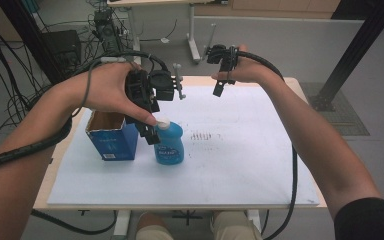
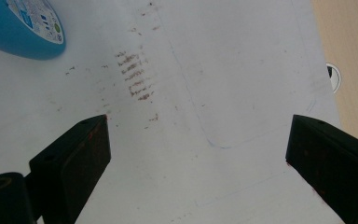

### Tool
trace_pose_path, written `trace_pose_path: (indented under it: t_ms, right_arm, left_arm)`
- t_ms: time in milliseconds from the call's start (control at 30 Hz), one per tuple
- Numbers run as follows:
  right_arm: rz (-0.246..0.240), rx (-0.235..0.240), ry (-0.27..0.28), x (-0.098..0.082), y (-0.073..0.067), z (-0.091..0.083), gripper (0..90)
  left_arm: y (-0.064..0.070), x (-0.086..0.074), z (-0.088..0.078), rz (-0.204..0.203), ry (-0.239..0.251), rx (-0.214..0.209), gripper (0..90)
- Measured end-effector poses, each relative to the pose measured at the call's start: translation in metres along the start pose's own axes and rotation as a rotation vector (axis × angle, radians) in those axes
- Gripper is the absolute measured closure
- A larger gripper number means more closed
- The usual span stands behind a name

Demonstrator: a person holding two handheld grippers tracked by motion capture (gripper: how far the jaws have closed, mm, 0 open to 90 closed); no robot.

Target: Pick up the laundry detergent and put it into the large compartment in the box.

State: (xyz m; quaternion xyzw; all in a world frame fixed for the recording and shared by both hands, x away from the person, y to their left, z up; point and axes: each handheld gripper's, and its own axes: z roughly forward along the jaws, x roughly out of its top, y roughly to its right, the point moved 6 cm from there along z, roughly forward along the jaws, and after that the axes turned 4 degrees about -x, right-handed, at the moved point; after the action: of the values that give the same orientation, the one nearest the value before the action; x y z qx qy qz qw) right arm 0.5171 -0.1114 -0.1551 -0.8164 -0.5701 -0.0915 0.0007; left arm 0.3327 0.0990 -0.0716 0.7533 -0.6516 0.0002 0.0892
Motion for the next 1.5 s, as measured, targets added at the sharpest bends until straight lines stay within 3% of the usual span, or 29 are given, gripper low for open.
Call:
trace_pose_path:
  t_ms: [767, 1500]
  right_arm:
    - [0.005, -0.002, 0.011, -0.005, -0.001, -0.005, 6.1]
    - [-0.001, -0.002, 0.021, -0.012, 0.002, -0.008, 6.2]
  left_arm:
    - [-0.029, 0.004, 0.002, -0.018, 0.006, 0.029, 6.0]
    - [-0.055, 0.012, 0.029, -0.025, -0.015, 0.026, 5.7]
